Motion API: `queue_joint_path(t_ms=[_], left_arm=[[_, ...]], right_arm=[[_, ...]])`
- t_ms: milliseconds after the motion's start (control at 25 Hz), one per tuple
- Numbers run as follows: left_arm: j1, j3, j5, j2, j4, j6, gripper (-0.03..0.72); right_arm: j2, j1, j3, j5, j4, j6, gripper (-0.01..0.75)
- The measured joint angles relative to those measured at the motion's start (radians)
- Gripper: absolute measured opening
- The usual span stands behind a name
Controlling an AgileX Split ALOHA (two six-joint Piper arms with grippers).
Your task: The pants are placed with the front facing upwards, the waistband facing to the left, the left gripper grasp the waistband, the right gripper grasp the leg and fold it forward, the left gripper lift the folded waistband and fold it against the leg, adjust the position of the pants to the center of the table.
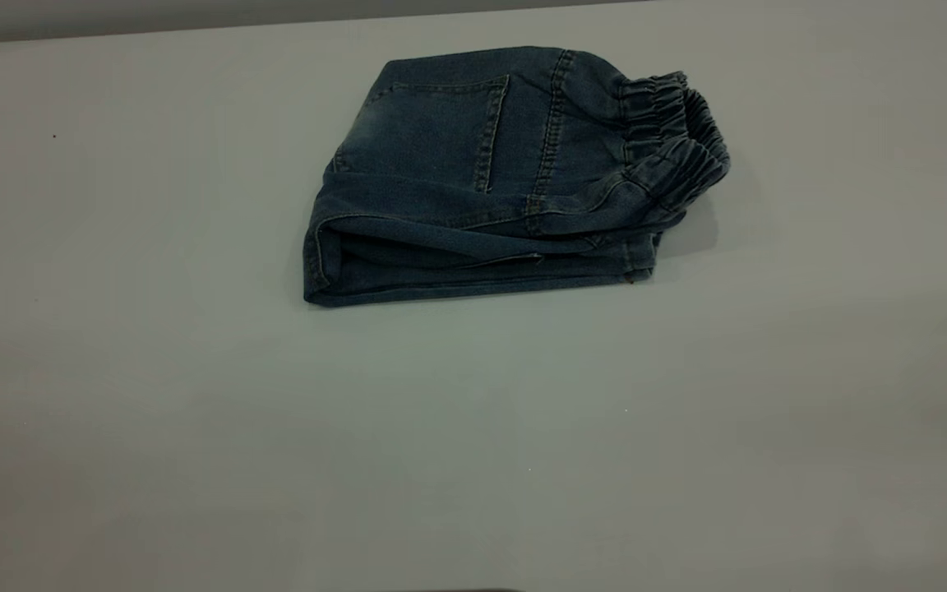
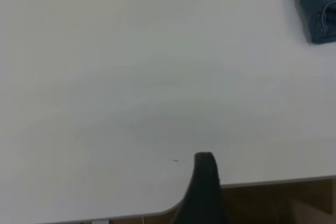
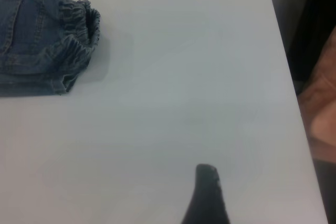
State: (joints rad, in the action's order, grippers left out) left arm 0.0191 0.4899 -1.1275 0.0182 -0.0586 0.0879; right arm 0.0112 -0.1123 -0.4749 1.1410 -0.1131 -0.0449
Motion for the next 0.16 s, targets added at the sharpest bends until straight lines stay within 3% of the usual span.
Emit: queue_joint_path(t_ms=[160], left_arm=[[0.001, 0.0, 0.0, 0.0, 0.0, 0.0, 0.566]], right_arm=[[0.0, 0.0, 0.0, 0.0, 0.0, 0.0, 0.472]])
